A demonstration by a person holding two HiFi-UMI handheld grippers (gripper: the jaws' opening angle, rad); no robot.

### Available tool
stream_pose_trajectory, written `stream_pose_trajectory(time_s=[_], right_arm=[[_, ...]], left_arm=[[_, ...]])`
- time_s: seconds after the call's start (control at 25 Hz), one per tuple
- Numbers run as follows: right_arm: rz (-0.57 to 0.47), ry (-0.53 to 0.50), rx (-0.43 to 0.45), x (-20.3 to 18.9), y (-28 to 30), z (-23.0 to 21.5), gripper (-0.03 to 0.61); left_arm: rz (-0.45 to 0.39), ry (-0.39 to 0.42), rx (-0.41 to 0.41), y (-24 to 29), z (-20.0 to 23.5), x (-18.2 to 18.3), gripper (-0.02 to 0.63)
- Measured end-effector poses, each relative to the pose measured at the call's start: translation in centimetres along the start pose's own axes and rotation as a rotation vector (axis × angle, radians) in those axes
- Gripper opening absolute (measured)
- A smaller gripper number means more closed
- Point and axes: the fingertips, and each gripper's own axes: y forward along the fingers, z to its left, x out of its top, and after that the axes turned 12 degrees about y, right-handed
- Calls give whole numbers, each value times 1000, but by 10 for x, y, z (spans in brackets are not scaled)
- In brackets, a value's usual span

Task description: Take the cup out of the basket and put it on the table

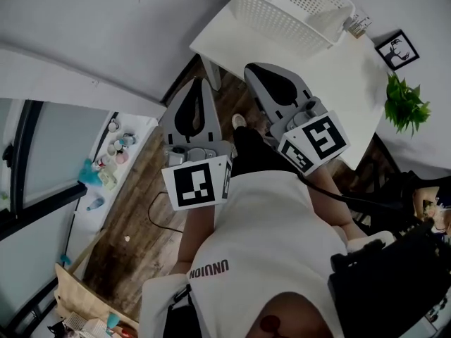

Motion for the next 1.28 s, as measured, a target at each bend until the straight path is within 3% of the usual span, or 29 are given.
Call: stream_pose_trajectory(time_s=[0.68, 1.28], right_arm=[[20, 4, 85, 11, 107, -31, 18], [-2, 7, 97, 57, 218, -91, 18]], left_arm=[[35, -3, 90, 70, 70, -19, 11], [48, 40, 51, 195, 129, -26, 11]])
